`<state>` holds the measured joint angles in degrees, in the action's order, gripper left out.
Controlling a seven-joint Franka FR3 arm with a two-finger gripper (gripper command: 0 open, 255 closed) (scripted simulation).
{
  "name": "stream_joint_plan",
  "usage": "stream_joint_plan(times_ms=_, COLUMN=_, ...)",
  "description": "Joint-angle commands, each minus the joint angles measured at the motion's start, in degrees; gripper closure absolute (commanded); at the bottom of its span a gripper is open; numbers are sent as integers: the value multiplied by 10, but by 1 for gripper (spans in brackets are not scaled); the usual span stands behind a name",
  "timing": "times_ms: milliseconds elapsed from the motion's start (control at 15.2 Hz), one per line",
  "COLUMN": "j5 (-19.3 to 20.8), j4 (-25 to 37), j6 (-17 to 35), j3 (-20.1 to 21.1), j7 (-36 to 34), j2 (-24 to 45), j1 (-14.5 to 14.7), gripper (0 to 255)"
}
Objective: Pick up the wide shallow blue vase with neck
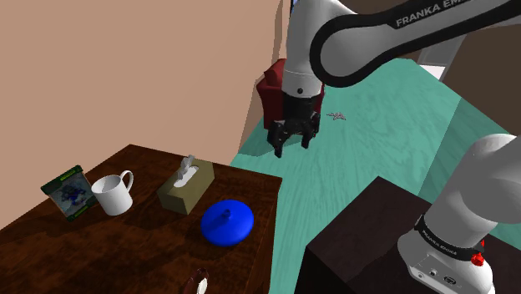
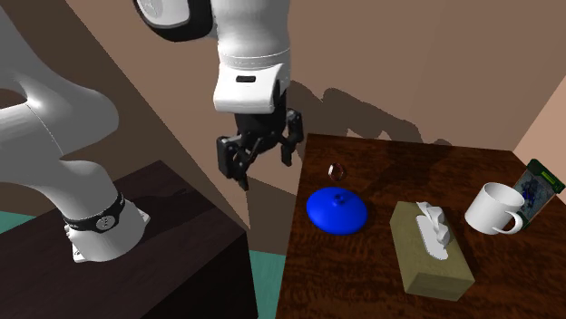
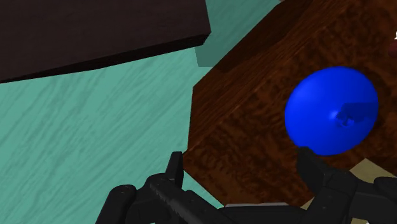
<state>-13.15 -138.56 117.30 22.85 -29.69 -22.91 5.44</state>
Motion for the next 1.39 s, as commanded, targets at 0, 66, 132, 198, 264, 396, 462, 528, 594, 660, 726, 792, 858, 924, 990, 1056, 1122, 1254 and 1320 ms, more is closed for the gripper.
stream_joint_plan(times_ms=0, j5=4, j4=15, j6=24, j3=23, j7=-29, j2=38, j1=1, gripper=0)
stream_joint_plan(times_ms=66, j5=8, j4=23, j6=35, j3=34, j7=-45, j2=57, j1=1, gripper=0)
stream_joint_plan(times_ms=132, j5=14, j4=32, j6=46, j3=45, j7=-61, j2=78, j1=1, gripper=0)
stream_joint_plan(times_ms=198, j5=21, j4=42, j6=57, j3=56, j7=-78, j2=98, j1=1, gripper=0)
stream_joint_plan(times_ms=264, j5=30, j4=53, j6=67, j3=66, j7=-96, j2=120, j1=2, gripper=0)
stream_joint_plan(times_ms=396, j5=53, j4=76, j6=85, j3=85, j7=-133, j2=165, j1=3, gripper=0)
stream_joint_plan(times_ms=462, j5=66, j4=89, j6=94, j3=93, j7=-152, j2=189, j1=5, gripper=0)
stream_joint_plan(times_ms=528, j5=81, j4=103, j6=101, j3=100, j7=-173, j2=213, j1=7, gripper=0)
stream_joint_plan(times_ms=594, j5=97, j4=117, j6=107, j3=106, j7=-193, j2=237, j1=11, gripper=0)
stream_joint_plan(times_ms=660, j5=115, j4=132, j6=113, j3=110, j7=-214, j2=262, j1=16, gripper=0)
stream_joint_plan(times_ms=726, j5=132, j4=148, j6=117, j3=112, j7=-235, j2=287, j1=22, gripper=0)
stream_joint_plan(times_ms=792, j5=150, j4=165, j6=121, j3=113, j7=-255, j2=312, j1=30, gripper=0)
stream_joint_plan(times_ms=858, j5=168, j4=183, j6=123, j3=113, j7=-275, j2=337, j1=39, gripper=0)
stream_joint_plan(times_ms=924, j5=185, j4=201, j6=125, j3=111, j7=-293, j2=361, j1=49, gripper=0)
stream_joint_plan(times_ms=990, j5=201, j4=221, j6=125, j3=107, j7=-311, j2=385, j1=61, gripper=0)
stream_joint_plan(times_ms=1056, j5=204, j4=226, j6=125, j3=106, j7=-314, j2=391, j1=65, gripper=0)
stream_joint_plan(times_ms=1122, j5=207, j4=223, j6=132, j3=104, j7=-316, j2=396, j1=66, gripper=0)
stream_joint_plan(times_ms=1254, j5=215, j4=219, j6=144, j3=100, j7=-321, j2=406, j1=69, gripper=0)
stream_joint_plan(times_ms=1320, j5=219, j4=217, j6=151, j3=98, j7=-323, j2=411, j1=71, gripper=0)
